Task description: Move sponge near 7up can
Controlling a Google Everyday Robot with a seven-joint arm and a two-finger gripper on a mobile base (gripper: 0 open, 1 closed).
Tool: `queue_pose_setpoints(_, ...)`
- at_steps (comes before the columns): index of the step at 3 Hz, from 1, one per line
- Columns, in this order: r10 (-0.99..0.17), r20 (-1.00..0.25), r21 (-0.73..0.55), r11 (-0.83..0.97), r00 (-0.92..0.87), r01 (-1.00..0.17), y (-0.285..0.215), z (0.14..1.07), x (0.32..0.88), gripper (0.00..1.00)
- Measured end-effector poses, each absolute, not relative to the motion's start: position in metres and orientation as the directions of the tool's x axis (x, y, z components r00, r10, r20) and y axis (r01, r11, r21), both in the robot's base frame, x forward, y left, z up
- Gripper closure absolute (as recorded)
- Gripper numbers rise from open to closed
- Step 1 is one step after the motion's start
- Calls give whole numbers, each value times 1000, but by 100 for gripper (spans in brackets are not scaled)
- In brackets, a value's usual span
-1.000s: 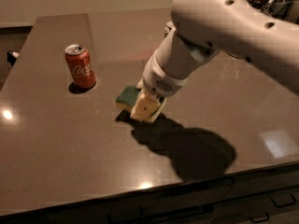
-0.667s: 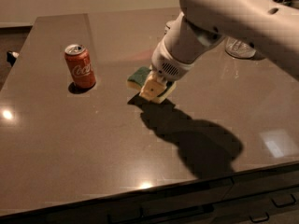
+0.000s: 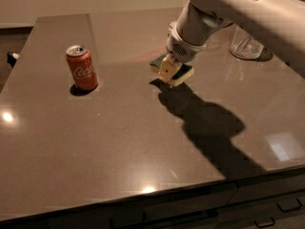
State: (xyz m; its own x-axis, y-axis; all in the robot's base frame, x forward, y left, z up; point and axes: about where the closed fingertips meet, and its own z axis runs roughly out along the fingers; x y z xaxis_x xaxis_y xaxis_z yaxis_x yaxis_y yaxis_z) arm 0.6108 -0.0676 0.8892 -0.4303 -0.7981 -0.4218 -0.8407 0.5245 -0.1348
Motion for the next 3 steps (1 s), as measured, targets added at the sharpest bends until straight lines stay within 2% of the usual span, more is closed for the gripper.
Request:
queue_pose_setpoints(1, -778, -383, -138, 581, -497, -803, -86, 878, 641, 100)
queue_pose_setpoints(2, -755, -363, -121, 619, -546, -776, -108, 867, 662, 82)
queue_pose_setpoints(3, -744, -364, -96, 629, -561, -771, -123, 861, 673, 59)
